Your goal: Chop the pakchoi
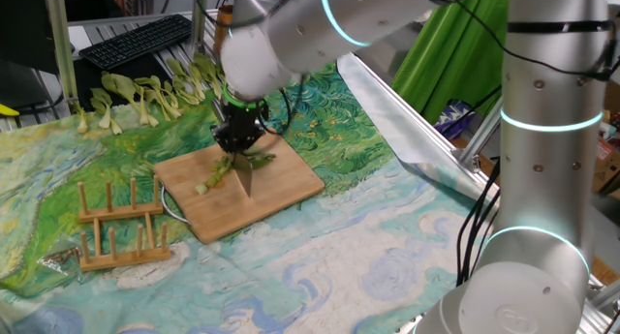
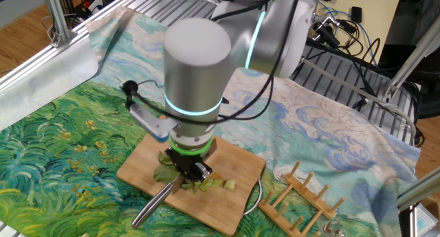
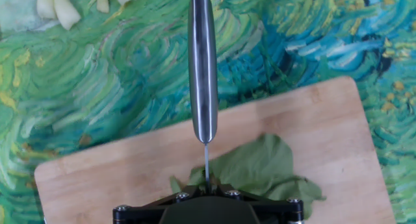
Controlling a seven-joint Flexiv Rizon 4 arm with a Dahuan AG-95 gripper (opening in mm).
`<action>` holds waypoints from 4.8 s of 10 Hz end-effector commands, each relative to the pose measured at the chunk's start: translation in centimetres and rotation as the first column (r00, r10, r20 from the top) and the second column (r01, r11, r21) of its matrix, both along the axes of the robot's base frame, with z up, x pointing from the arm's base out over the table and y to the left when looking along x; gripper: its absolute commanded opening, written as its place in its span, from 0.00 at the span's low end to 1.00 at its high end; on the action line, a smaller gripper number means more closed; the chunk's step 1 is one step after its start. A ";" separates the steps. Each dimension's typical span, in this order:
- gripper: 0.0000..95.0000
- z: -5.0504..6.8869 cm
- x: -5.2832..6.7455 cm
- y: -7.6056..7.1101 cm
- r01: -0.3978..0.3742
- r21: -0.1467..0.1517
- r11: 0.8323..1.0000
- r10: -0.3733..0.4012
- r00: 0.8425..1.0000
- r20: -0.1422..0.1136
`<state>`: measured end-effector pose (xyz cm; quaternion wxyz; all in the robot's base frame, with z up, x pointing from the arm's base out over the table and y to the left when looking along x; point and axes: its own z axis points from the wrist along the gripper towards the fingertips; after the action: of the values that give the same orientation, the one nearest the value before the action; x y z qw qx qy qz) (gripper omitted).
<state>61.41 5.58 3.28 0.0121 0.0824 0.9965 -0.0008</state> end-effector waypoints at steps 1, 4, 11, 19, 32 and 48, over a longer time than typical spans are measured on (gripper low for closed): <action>0.00 0.5 -1.0 0.0 0.001 -0.010 1.000 -0.001 1.000 -0.002; 0.00 0.1 -2.0 0.2 0.004 -0.004 1.000 -0.004 1.000 -0.005; 0.00 1.1 -2.5 0.6 0.043 0.015 0.999 -0.043 0.999 -0.013; 0.00 3.4 -2.1 -1.6 -0.052 -0.004 0.999 0.052 0.998 -0.019; 0.00 2.5 -0.7 -4.0 -0.144 -0.012 0.989 0.145 0.989 0.019; 0.00 -1.1 -0.9 -2.7 -0.116 0.012 0.993 0.115 0.993 0.036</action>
<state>60.42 2.84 3.28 0.0295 0.0248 0.9992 0.0059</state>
